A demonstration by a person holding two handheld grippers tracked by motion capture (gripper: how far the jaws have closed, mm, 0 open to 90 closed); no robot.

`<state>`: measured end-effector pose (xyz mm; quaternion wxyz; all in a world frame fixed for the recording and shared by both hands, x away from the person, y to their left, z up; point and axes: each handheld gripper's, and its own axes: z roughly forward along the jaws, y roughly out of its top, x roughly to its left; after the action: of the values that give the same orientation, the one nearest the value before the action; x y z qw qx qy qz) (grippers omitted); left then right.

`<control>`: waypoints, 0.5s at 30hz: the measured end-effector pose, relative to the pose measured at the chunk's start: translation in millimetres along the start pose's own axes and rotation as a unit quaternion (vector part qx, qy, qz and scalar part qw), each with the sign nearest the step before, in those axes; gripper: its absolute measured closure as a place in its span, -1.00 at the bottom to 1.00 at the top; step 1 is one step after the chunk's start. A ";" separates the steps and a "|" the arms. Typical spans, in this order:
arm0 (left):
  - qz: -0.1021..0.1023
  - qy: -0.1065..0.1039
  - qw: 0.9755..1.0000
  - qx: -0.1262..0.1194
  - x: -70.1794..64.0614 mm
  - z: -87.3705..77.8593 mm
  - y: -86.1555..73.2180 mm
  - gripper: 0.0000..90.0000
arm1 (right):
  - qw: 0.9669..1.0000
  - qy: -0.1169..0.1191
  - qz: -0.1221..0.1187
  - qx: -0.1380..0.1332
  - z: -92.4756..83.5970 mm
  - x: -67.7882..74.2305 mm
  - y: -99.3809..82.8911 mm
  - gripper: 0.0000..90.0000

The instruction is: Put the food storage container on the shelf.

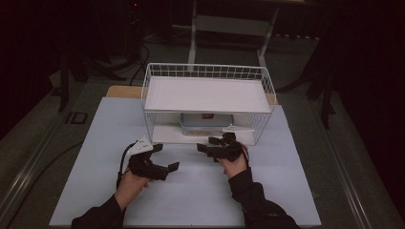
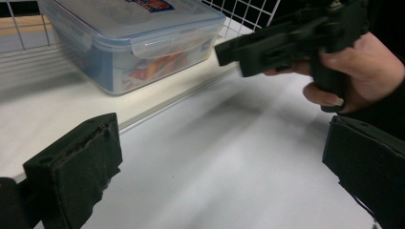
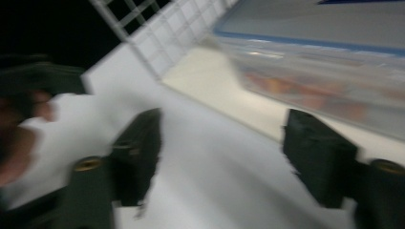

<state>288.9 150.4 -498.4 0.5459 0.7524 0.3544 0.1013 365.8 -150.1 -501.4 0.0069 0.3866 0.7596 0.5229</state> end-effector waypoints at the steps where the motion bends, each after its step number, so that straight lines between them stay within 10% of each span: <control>1: -0.001 -0.005 1.000 0.004 -0.2 -0.2 0.6 -1.00 | 1.000 0.002 -0.008 0.002 -2.7 0.9 -1.4 -0.54; 15: 0.016 -0.016 1.000 0.007 -7.6 -4.8 -0.3 -1.00 | 0.997 -0.025 -0.069 -0.027 -39.5 5.1 -20.1 -0.61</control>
<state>280.6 149.1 -495.1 0.5441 0.7634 0.3347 0.0954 334.2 -181.3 -497.5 0.0725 0.3460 0.7700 0.5312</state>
